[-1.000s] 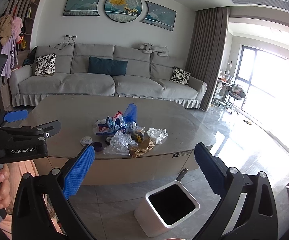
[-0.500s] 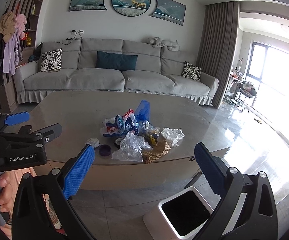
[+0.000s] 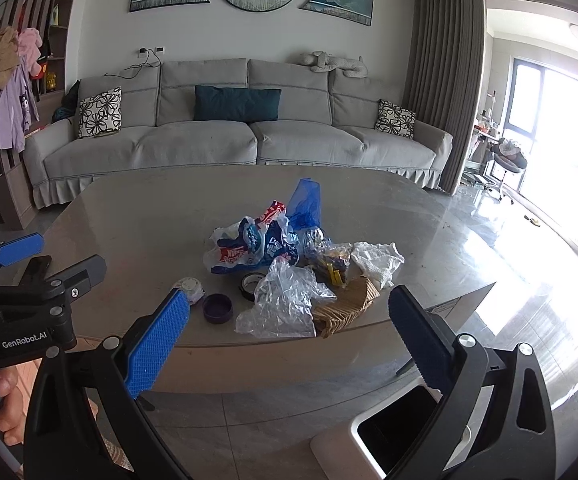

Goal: Collect trash
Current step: 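Move both tools toward the trash pile on the coffee table, then grasp the round bear-printed lid with the left gripper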

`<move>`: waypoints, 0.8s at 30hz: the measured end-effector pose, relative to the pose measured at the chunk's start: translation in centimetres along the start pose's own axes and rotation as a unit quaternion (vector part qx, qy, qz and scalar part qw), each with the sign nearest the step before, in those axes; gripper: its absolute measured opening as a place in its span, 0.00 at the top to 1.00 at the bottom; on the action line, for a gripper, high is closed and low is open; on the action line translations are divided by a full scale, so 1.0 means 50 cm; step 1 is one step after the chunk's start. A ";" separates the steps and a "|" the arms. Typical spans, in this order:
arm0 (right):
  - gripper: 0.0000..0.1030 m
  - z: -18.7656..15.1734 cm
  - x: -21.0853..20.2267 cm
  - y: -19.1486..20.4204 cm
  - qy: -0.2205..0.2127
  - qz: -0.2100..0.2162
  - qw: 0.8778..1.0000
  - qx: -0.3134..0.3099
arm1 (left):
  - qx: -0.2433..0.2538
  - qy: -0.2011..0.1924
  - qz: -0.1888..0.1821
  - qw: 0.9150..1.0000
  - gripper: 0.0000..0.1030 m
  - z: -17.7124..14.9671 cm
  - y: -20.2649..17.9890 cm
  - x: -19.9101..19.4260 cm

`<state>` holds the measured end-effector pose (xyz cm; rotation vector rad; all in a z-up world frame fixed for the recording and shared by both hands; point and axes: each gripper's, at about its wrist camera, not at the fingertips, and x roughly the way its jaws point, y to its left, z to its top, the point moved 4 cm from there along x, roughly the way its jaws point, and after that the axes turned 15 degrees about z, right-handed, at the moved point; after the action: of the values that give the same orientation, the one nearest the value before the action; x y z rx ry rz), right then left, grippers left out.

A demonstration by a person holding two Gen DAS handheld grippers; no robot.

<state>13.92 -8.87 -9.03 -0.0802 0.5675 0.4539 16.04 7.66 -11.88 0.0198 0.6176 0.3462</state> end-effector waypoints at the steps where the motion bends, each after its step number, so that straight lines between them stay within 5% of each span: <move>1: 0.03 0.001 0.010 -0.002 0.002 -0.003 1.000 -0.001 | 0.001 0.000 -0.001 1.000 0.03 -0.001 -0.002 0.011; 7: 0.03 -0.009 0.068 -0.017 0.016 -0.035 0.999 -0.012 | 0.028 -0.005 0.015 0.999 0.03 -0.029 -0.013 0.087; 14: 0.03 -0.020 0.138 -0.041 0.033 -0.027 0.999 0.003 | 0.025 0.057 0.007 0.998 0.03 -0.058 -0.017 0.198; 24: 0.03 -0.044 0.225 -0.079 0.051 -0.009 0.998 0.036 | 0.073 0.063 0.017 0.995 0.03 -0.090 -0.062 0.301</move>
<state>22.94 -8.43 -17.12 -0.0400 0.6822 0.4124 25.88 9.26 -24.42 0.1491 0.7669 0.3364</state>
